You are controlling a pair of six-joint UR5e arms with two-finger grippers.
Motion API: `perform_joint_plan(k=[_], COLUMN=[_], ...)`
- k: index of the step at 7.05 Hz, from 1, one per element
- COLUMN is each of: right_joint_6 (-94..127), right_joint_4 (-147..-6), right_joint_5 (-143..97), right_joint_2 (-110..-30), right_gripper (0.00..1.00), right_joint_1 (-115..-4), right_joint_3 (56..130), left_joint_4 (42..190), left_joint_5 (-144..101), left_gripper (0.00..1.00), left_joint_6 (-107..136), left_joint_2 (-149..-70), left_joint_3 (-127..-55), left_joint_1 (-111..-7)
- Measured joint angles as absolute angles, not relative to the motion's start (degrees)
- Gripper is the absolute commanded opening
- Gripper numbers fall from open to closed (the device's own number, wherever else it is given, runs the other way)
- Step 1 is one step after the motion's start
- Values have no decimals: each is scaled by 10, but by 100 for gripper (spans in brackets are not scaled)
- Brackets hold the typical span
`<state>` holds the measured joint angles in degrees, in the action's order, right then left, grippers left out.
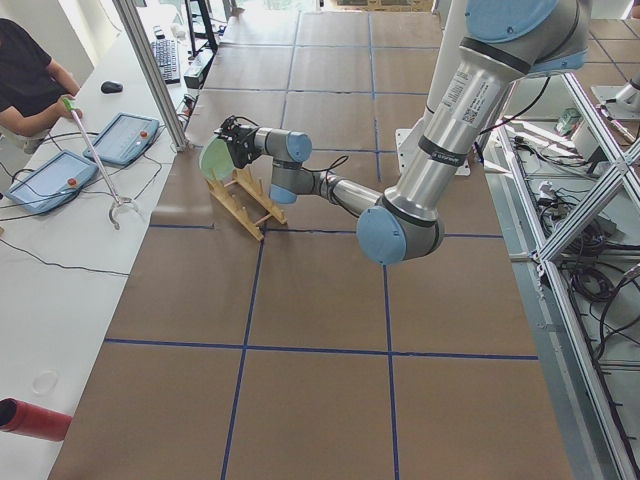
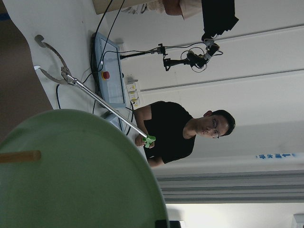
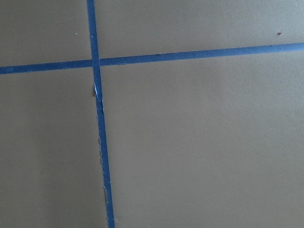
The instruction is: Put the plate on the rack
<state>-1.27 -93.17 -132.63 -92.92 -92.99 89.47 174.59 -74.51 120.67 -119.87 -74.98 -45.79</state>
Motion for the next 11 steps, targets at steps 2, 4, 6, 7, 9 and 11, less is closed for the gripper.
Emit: perform_joint_plan(k=[2,4,6,7,9,11], right_joint_6=[-13,-12,-12,-13,-13,-13], right_joint_4=[-932,-932,-932,-932,-932,-932], right_joint_5=[-1326,-1326,-1326,-1326,-1326,-1326], right_joint_2=[-929,-929,-929,-929,-929,-929], right_gripper=[100,100,100,100,100,100], right_joint_1=[-930,-930,-930,-930,-930,-930], right_joint_3=[895,895,895,895,895,895], left_joint_4=[1746,1746,1743,1735,1667,1551], left_joint_5=[-746,-746,-754,-770,-808,-848], left_gripper=[100,100,100,100,100,100], left_joint_6=[1207,1207,1188,1143,987,803], left_joint_2=[-1199,-1199,-1199,-1198,-1189,-1147], left_joint_3=[-750,-750,-752,-759,-809,-901], left_joint_1=[-458,-458,-464,-469,-486,-508])
